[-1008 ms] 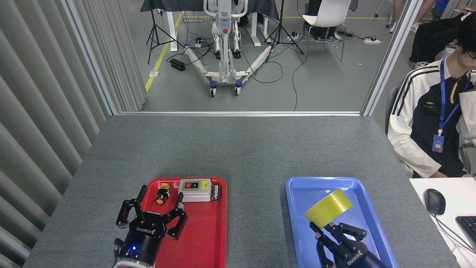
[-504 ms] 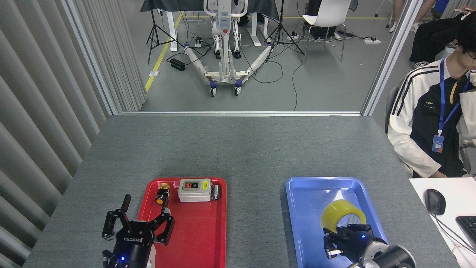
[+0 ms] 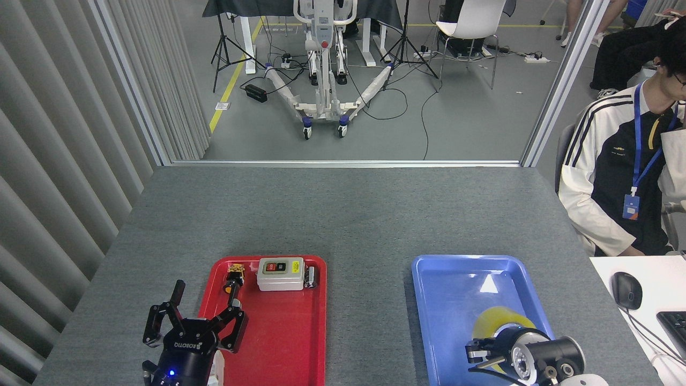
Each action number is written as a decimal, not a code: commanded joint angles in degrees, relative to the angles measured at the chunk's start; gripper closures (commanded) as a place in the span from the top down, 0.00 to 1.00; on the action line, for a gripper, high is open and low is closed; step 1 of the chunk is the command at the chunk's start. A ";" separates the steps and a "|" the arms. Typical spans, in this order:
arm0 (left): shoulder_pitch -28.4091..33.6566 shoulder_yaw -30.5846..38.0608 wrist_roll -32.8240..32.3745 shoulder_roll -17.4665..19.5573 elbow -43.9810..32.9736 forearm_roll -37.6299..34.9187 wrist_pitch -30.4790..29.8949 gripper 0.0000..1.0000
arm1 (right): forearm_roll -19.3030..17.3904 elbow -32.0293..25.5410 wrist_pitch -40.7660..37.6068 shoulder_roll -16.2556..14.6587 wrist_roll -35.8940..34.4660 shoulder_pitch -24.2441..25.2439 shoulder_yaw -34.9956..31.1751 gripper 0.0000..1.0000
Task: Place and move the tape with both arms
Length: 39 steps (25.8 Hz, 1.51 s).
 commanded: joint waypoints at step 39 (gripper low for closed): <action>-0.53 0.70 -0.23 -0.70 1.71 0.36 -0.23 1.00 | 2.18 -0.48 1.15 3.31 -70.66 13.24 -7.43 1.00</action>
